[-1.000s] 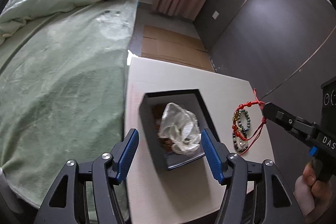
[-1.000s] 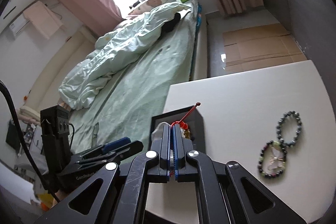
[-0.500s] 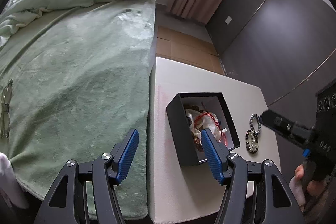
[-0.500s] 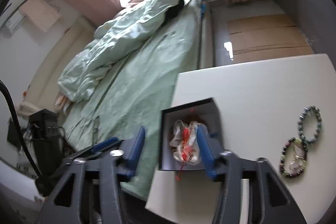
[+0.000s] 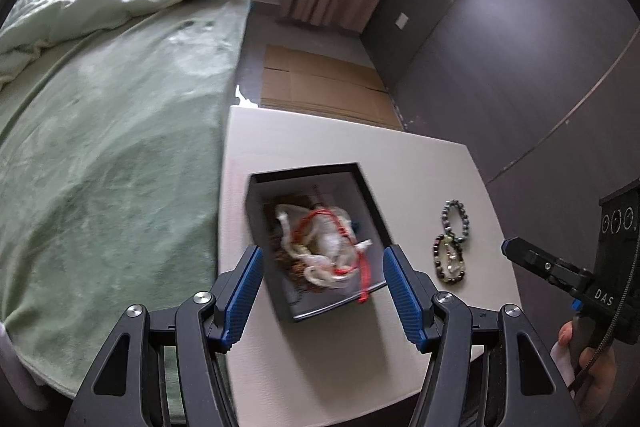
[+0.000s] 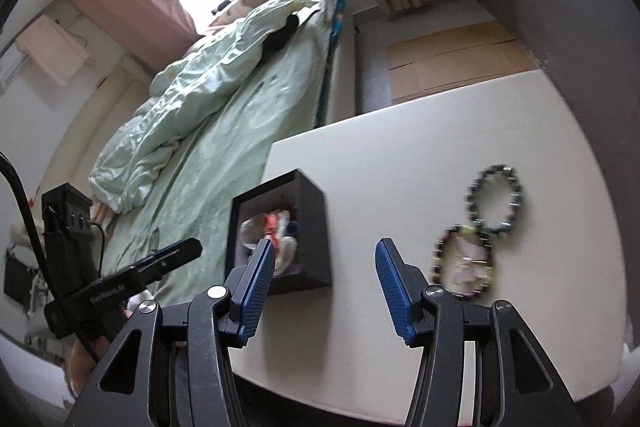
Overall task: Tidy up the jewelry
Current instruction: 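Open both tools over the black box to drop stud and bracelet, then move the left tool to the black bead bracelet with butterfly pendant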
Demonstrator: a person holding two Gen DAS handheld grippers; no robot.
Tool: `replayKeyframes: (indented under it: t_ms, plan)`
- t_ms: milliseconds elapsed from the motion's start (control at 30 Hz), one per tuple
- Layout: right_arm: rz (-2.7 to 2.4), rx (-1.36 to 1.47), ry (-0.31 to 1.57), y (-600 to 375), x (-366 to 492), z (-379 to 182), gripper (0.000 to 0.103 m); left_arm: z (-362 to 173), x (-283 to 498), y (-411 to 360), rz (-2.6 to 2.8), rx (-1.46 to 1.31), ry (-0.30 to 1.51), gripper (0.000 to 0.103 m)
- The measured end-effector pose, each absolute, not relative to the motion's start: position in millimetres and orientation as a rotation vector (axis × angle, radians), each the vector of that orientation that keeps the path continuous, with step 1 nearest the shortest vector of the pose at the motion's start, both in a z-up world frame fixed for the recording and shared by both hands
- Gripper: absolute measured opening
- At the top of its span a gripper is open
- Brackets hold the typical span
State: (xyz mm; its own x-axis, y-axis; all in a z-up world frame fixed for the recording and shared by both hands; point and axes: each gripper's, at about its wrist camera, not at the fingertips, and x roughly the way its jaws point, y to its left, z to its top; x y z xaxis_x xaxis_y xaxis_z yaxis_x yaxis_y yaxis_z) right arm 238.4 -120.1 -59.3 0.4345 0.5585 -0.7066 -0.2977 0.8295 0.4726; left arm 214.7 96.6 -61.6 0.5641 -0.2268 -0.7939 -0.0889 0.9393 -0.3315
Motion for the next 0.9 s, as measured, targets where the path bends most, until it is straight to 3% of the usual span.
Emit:
replayKeyframes:
  t_ms: [133, 267, 367, 600, 900]
  plan:
    - [0.504, 0.320, 0.980, -147, 235, -61, 0.062, -58, 222, 77, -0.110, -0.325, 0.976, 0.063]
    - [0.471, 0.348, 0.989, -169, 236, -67, 0.064, -56, 229, 55, -0.142, -0.290, 0.982, 0.063]
    - [0.443, 0.363, 0.993, -183, 235, -71, 0.076, -56, 234, 41, -0.161, -0.271, 0.985, 0.063]
    - [0.431, 0.423, 1.010, -212, 236, -80, 0.086, -58, 245, 9, -0.203, -0.226, 0.991, 0.063]
    - [0.383, 0.485, 1.002, -244, 236, -91, 0.087, -71, 262, -28, -0.252, -0.164, 1.027, 0.062]
